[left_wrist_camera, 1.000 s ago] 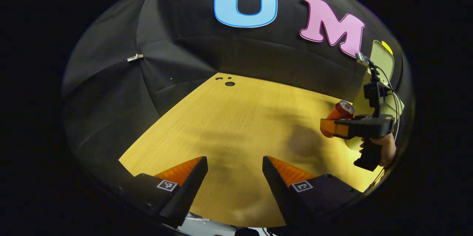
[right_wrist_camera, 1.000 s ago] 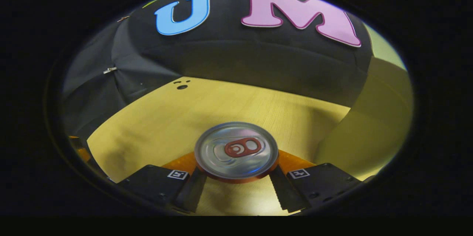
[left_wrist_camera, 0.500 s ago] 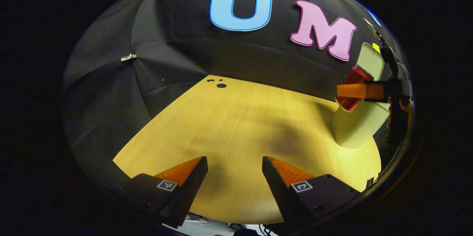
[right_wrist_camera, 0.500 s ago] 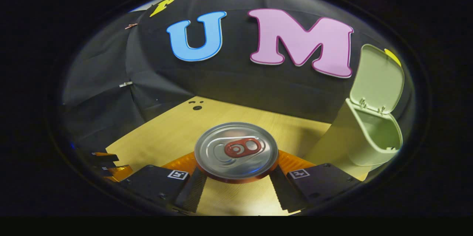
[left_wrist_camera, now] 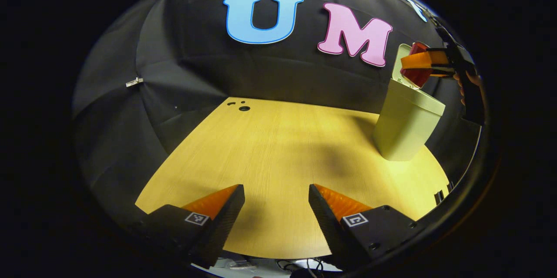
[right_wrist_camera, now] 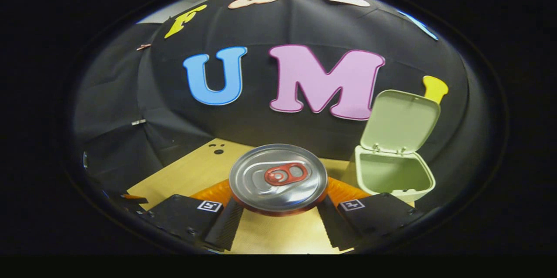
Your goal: Press the lid of the desktop garbage bin to open it, pick up the crumpled paper on the desktop and throw it into the bin, then pick up the pop can on the desktop and drop it into the bin, and finally close the garbage bin lid.
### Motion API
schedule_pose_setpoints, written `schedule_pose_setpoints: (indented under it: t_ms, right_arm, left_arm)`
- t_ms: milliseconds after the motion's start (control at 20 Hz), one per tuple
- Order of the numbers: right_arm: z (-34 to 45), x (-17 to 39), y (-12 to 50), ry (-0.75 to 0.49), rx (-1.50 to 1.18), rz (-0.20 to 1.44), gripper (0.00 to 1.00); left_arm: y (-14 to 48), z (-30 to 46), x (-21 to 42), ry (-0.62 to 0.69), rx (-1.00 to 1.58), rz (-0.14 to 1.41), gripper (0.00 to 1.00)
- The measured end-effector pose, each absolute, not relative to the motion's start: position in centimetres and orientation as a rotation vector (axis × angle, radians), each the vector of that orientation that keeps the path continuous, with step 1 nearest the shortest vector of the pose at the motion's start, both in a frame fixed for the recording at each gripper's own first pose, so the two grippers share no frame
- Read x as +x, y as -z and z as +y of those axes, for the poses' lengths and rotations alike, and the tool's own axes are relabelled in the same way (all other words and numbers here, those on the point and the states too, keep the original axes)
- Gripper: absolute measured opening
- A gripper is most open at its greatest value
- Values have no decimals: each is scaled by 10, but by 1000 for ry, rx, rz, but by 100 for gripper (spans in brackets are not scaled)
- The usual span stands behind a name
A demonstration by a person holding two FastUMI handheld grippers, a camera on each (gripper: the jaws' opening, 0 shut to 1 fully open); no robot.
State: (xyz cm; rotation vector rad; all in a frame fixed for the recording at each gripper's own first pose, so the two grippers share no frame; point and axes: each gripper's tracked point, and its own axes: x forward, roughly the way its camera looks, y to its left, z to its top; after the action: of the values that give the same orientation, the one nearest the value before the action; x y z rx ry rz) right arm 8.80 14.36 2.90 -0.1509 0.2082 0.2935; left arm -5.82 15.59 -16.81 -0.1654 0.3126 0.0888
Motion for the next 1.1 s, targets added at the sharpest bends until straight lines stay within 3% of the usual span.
schedule_pose_setpoints:
  t_ms: [50,100,200,250,550,750,800,1100]
  right_arm:
    - [133,88,-36,-277,-136,201,78]
    - [121,89,-43,-259,-124,191,82]
    - [98,95,-54,-228,-111,167,78]
    - [85,100,-60,-216,-103,161,82]
    - [14,141,-75,-150,-42,149,82]
    - [-20,171,-70,-141,-41,170,78]
    - [-26,177,-68,-141,-43,173,82]
    - [-42,201,-49,-175,-59,217,82]
  left_arm:
    - [169,154,-60,-82,-170,318,95]
    - [168,152,-60,-79,-165,321,95]
    - [170,155,-60,-88,-135,331,95]
    - [171,157,-61,-100,-119,336,95]
    - [171,154,-51,-199,-123,368,96]
    - [160,139,-33,-258,-174,352,95]
    - [158,136,-29,-267,-184,351,95]
    - [150,102,-5,-283,-215,349,95]
